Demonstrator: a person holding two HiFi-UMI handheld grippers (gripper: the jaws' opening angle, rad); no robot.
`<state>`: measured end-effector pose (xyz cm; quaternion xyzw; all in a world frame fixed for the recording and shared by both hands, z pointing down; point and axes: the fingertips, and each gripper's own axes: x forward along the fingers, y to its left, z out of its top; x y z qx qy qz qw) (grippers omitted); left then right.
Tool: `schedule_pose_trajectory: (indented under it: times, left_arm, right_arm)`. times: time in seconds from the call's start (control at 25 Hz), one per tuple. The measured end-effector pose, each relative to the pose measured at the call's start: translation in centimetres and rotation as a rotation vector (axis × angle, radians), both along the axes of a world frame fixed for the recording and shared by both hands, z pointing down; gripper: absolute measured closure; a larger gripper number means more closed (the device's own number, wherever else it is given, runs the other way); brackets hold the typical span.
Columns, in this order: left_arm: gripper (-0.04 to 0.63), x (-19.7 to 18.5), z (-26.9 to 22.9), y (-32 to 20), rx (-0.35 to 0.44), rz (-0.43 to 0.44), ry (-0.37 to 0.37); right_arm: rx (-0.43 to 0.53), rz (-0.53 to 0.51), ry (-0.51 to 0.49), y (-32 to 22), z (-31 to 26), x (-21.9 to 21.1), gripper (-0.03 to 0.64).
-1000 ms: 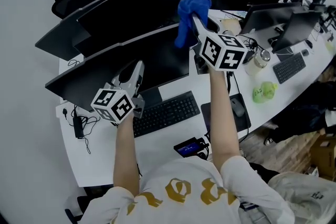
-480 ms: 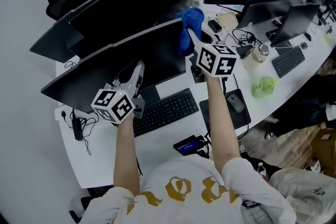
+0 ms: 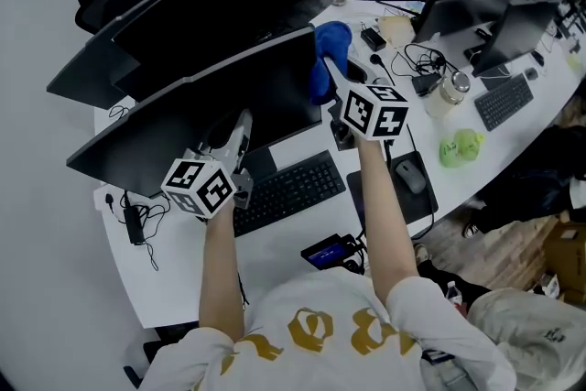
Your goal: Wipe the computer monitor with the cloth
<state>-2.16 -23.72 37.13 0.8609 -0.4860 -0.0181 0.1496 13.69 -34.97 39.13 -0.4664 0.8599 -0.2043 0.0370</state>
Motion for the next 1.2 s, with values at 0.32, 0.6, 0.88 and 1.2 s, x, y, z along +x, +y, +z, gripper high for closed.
schedule_pose_trajectory:
  times: [0.32, 0.6, 0.88, 1.2]
  left_arm:
    - [0.595, 0.4, 2.2, 0.6, -0.040, -0.004, -0.019]
    - [0.595, 0.7, 4.2, 1.2, -0.077, -0.008, -0.026]
    - [0.595, 0.7, 6.2, 1.3, -0.110, -0.024, -0.027]
    - [0.595, 1.0, 8.6, 1.5, -0.159, -0.023, -0.030]
  right_arm:
    - [-0.041, 0.014, -0.006, 0.4, 2.6, 0.2, 0.518]
    - [-0.089, 0.014, -0.007, 0.9, 5.4, 0.3, 0.518]
    - [-0.120, 0.021, 0.005, 1.3, 8.1, 0.5, 0.518]
    - [-0.166, 0.014, 0.012, 1.7, 11.3, 0.6, 0.518]
